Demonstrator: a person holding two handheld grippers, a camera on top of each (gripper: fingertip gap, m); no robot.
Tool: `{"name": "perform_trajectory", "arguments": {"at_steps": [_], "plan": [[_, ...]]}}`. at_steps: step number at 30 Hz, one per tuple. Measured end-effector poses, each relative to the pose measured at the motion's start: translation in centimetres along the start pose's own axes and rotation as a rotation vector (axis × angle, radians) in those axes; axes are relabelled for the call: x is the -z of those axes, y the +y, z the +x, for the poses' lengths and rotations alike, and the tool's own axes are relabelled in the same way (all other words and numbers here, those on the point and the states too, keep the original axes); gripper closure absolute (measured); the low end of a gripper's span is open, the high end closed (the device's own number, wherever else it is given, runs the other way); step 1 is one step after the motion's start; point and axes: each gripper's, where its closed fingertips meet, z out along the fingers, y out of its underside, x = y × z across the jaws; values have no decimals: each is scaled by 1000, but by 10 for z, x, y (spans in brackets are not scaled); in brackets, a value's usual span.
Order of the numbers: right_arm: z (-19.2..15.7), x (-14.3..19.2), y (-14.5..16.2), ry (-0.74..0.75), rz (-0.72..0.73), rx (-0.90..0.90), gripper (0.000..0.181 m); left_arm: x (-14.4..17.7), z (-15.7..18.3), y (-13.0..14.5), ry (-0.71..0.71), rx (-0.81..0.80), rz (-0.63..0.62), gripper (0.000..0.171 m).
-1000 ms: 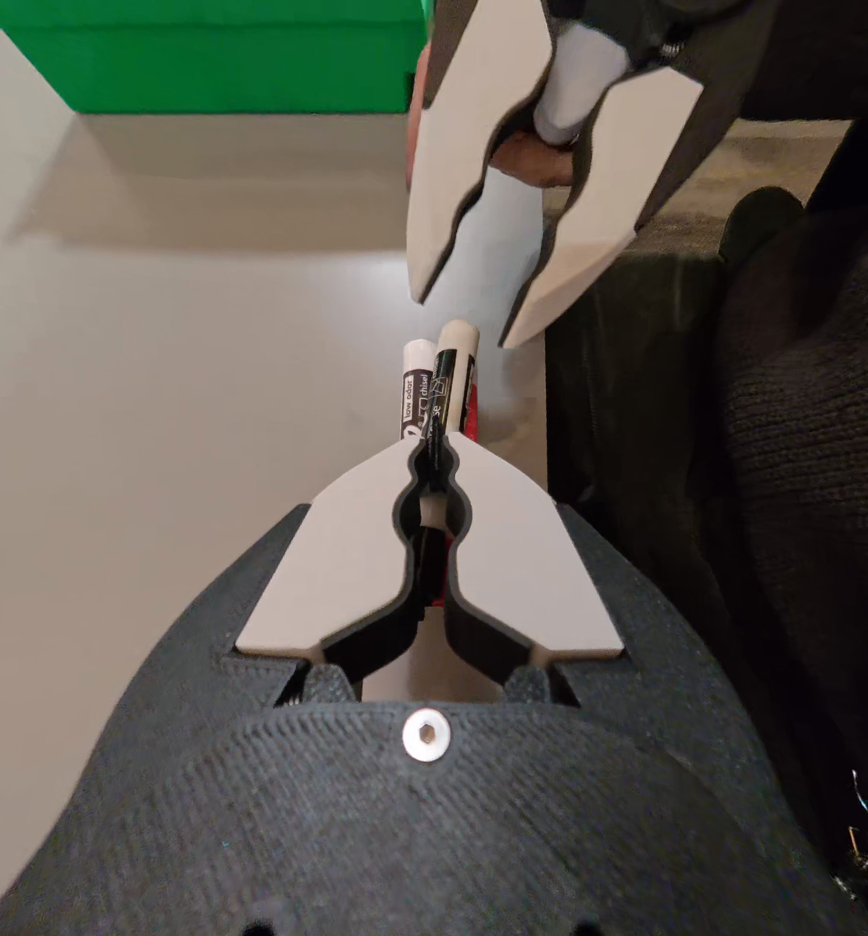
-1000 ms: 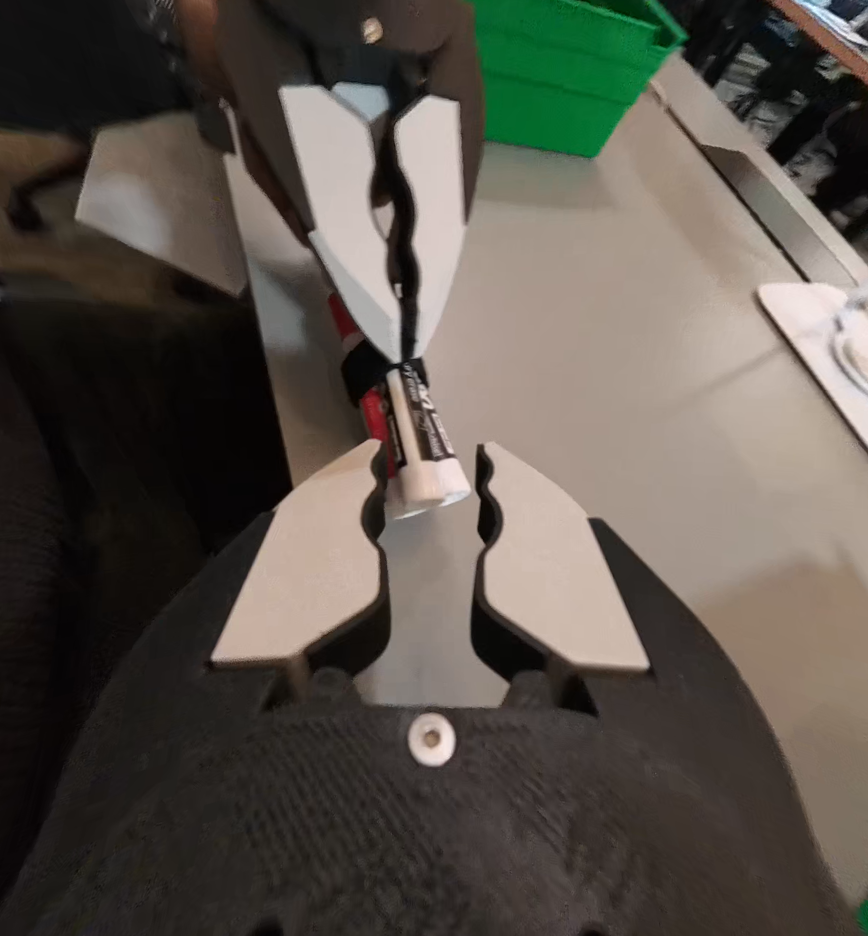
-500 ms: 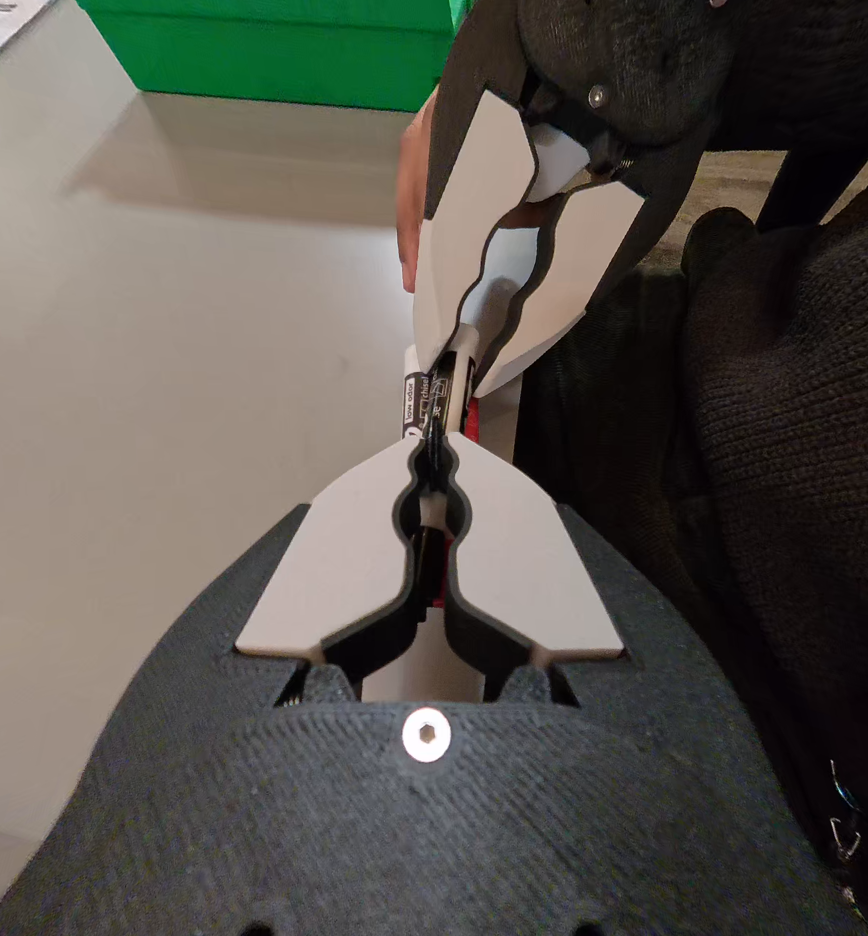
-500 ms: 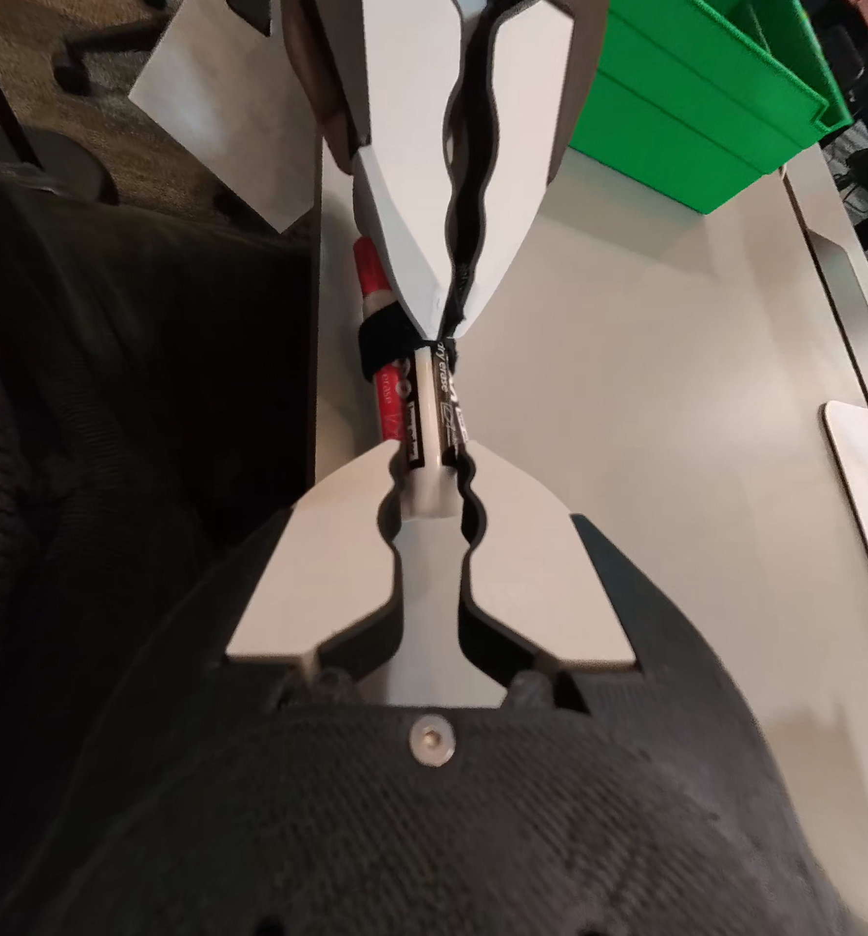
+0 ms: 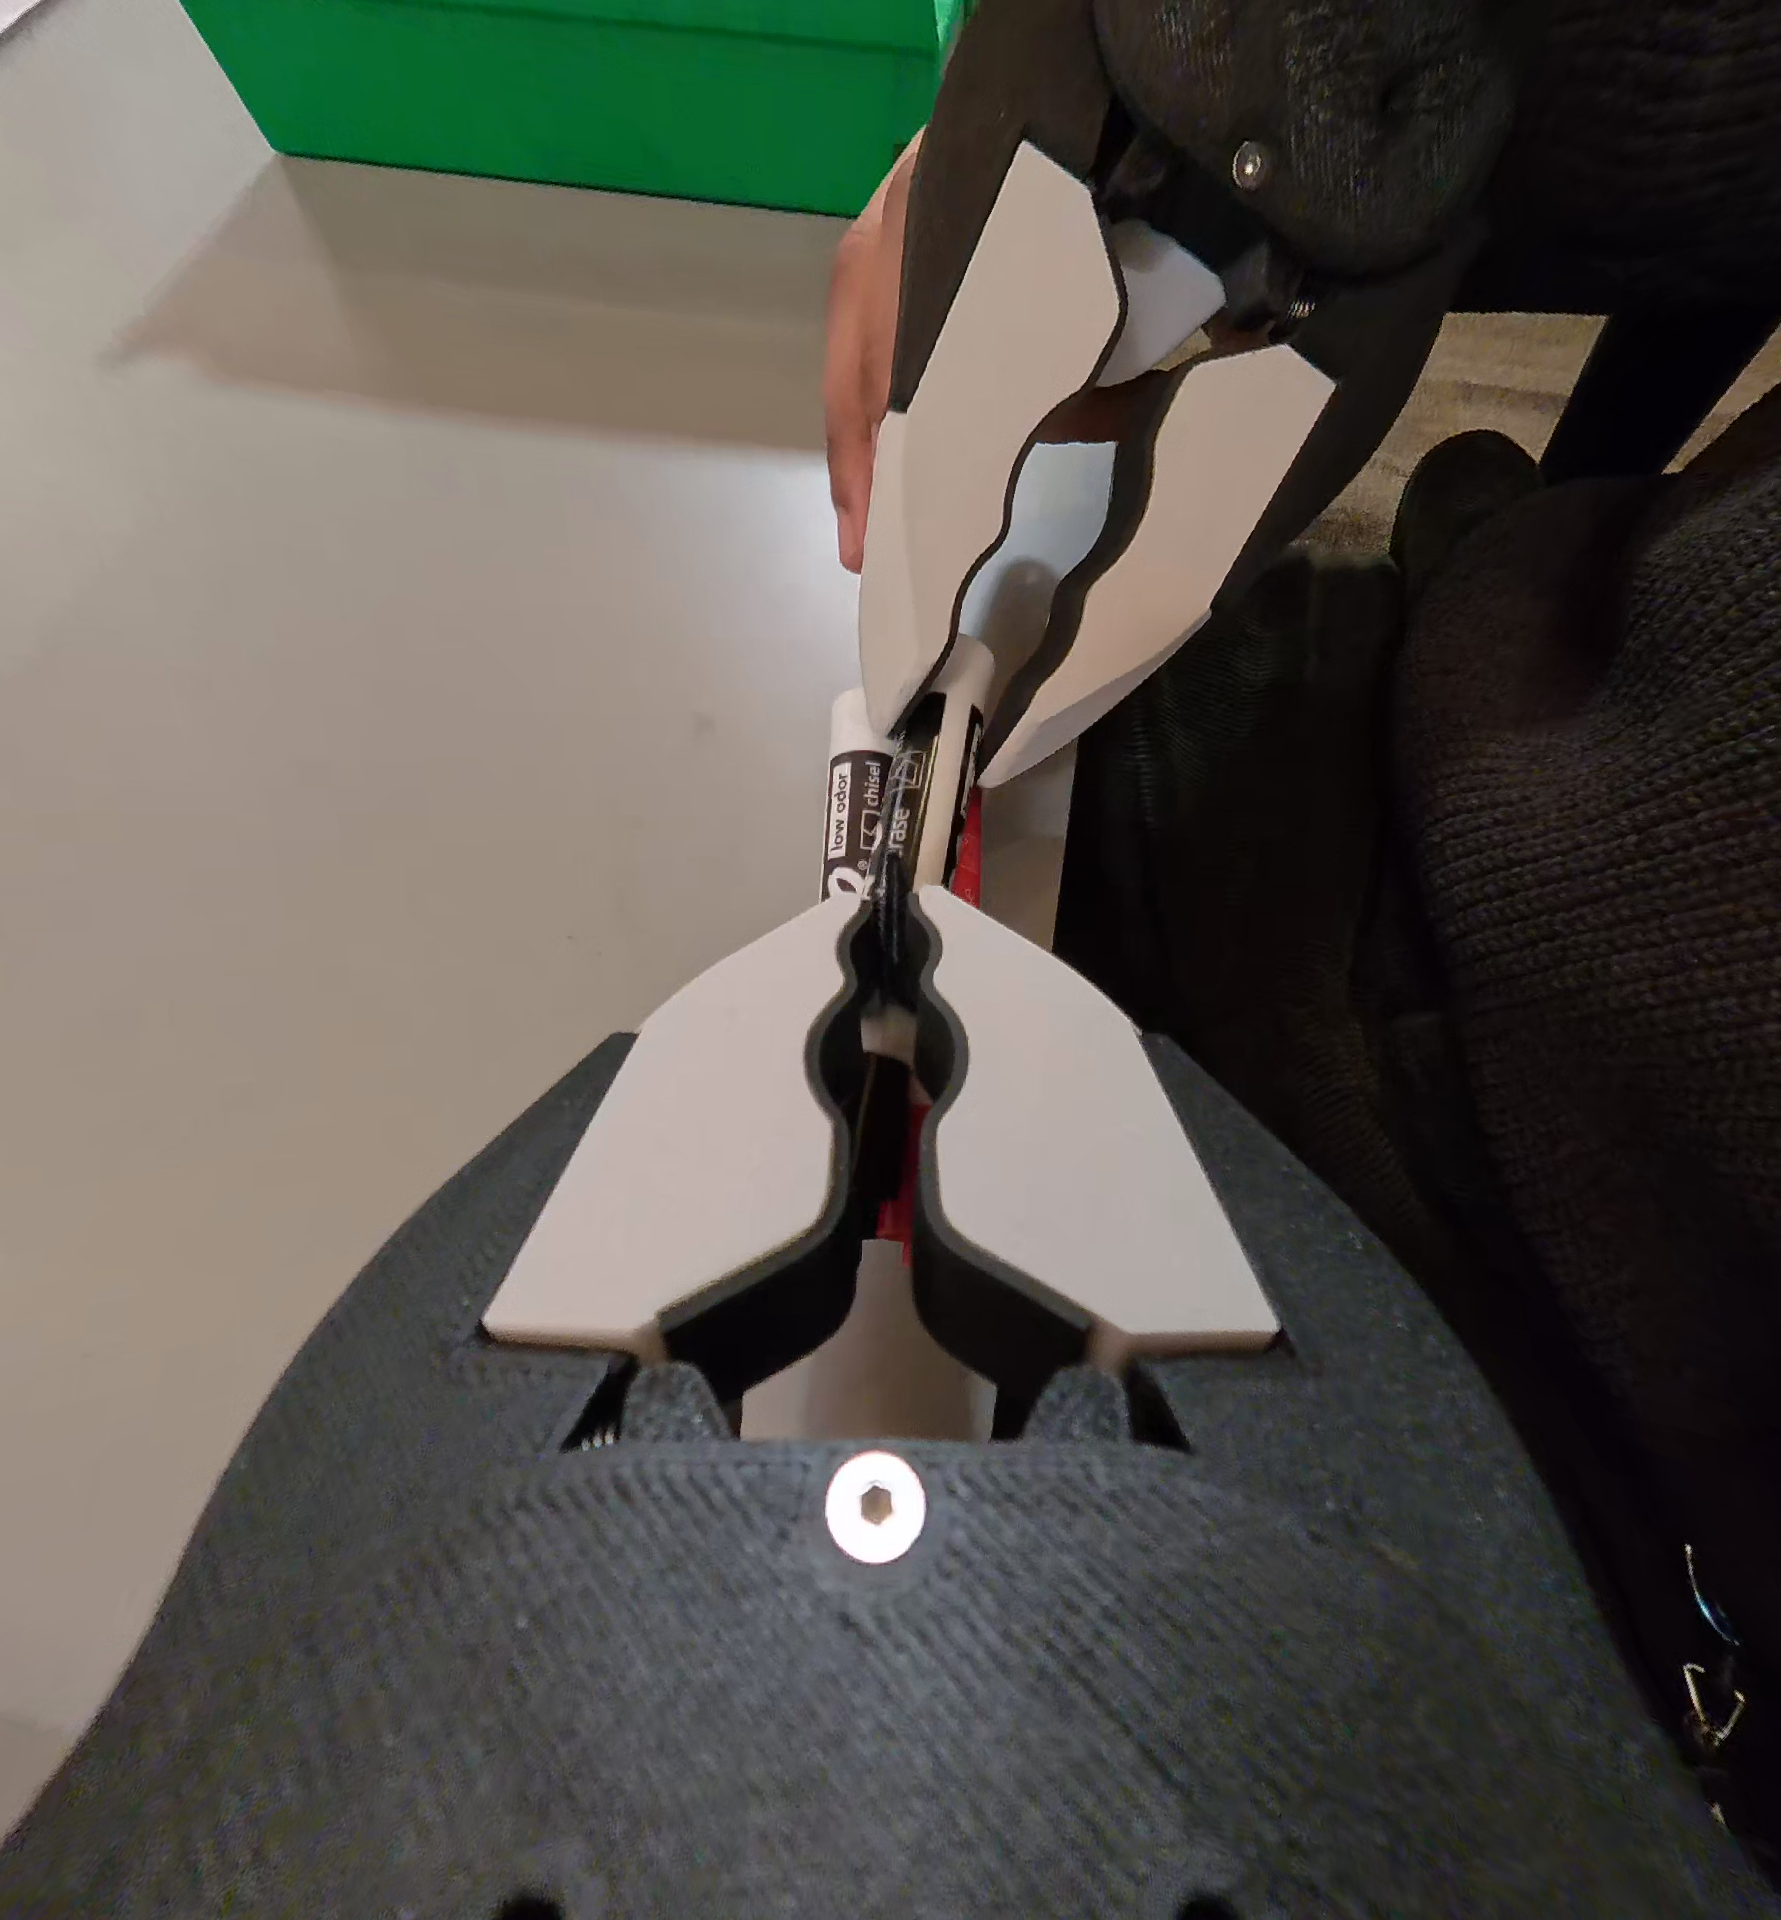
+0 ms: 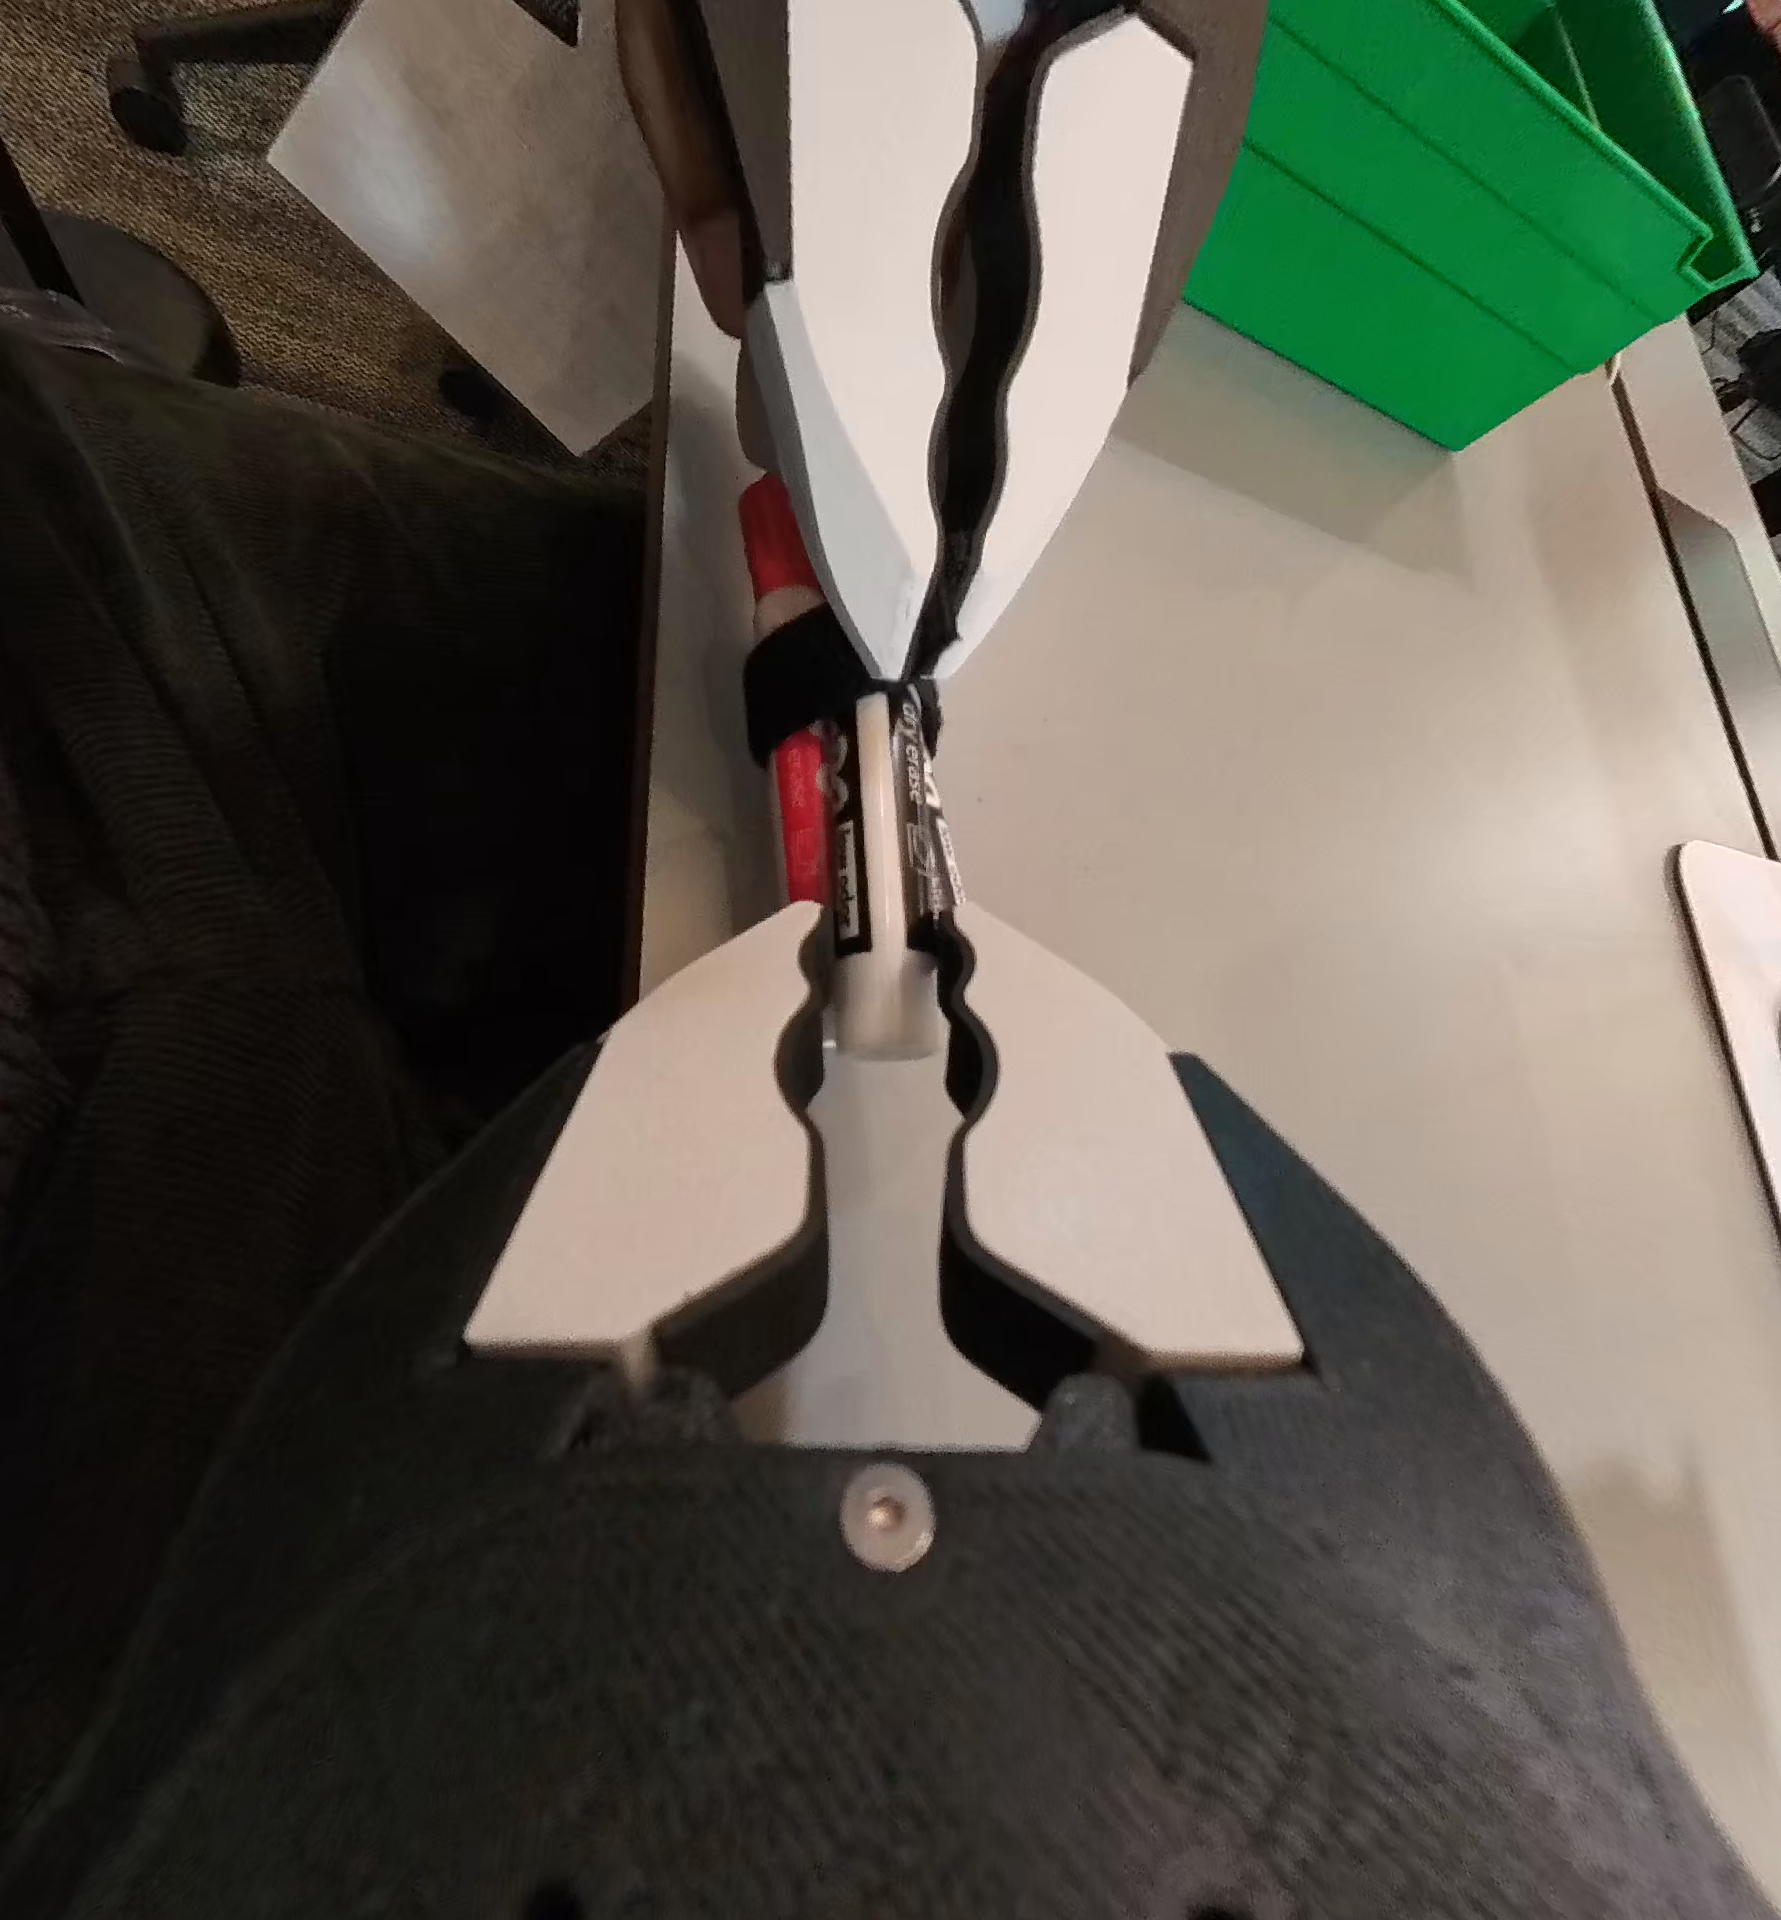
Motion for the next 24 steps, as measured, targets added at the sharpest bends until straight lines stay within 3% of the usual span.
{"name": "perform_trajectory", "arguments": {"at_steps": [24], "plan": [[6,14,10,-21,2,-12,162,8,-4,-1,26,31,34,166]]}}
